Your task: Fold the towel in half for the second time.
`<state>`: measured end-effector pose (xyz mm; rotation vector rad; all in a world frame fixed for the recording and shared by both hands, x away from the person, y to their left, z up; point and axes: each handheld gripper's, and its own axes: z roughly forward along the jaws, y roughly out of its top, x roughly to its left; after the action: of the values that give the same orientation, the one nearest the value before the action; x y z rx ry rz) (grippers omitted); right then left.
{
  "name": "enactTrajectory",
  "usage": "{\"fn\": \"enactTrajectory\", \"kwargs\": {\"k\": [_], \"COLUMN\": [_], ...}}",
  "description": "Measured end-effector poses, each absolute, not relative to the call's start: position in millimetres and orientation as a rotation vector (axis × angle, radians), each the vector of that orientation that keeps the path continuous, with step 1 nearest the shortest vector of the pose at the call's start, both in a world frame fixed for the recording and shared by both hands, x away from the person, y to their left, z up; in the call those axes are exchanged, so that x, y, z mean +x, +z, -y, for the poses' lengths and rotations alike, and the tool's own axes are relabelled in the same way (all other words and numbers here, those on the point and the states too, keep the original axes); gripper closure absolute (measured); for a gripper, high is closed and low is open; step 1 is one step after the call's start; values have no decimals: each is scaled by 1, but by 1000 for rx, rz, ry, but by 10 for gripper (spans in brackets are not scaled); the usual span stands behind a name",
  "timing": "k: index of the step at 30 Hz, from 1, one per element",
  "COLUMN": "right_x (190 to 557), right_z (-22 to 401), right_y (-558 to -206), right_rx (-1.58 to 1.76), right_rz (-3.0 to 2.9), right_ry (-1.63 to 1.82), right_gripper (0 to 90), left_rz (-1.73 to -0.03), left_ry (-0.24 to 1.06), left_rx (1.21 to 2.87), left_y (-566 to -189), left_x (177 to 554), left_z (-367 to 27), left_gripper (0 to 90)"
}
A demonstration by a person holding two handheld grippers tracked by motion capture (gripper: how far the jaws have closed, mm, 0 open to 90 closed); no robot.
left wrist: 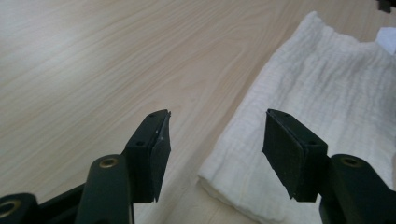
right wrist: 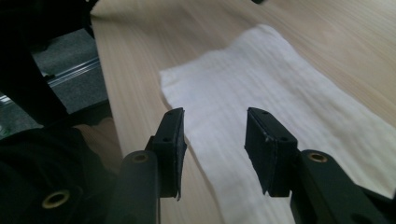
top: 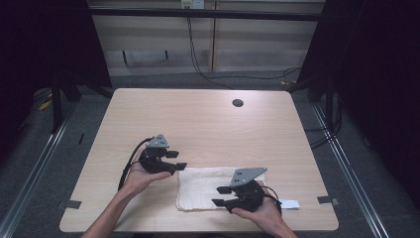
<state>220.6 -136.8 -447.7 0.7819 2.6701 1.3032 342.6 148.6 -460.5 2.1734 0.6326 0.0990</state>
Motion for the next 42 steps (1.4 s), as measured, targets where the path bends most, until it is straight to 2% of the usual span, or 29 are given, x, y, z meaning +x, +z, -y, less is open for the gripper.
{"fn": "enactTrajectory", "kwargs": {"k": [11, 16, 27, 33, 37, 42], "right_x": [227, 235, 240, 234, 232, 233], "right_z": [62, 44, 36, 35, 35, 36], "right_y": [-468, -481, -491, -498, -498, -499], "right_rx": [631, 593, 546, 532, 546, 541], "right_rz": [-2820, -2853, -2863, -2825, -2794, -2782], "right_ry": [1271, 1246, 1213, 1212, 1183, 1185], "right_gripper": [640, 627, 655, 666, 777, 828], "left_rz": [-708, -693, -702, -704, -706, -702], "left_ry": [82, 80, 61, 67, 74, 61], "left_rx": [2187, 2215, 2206, 2205, 2220, 2230], "left_y": [-472, -474, -478, -477, -478, -481], "left_x": [345, 342, 344, 344, 344, 344], "left_z": [-155, -153, -151, -154, -155, -154], "left_gripper": [443, 402, 308, 305, 305, 315]}}
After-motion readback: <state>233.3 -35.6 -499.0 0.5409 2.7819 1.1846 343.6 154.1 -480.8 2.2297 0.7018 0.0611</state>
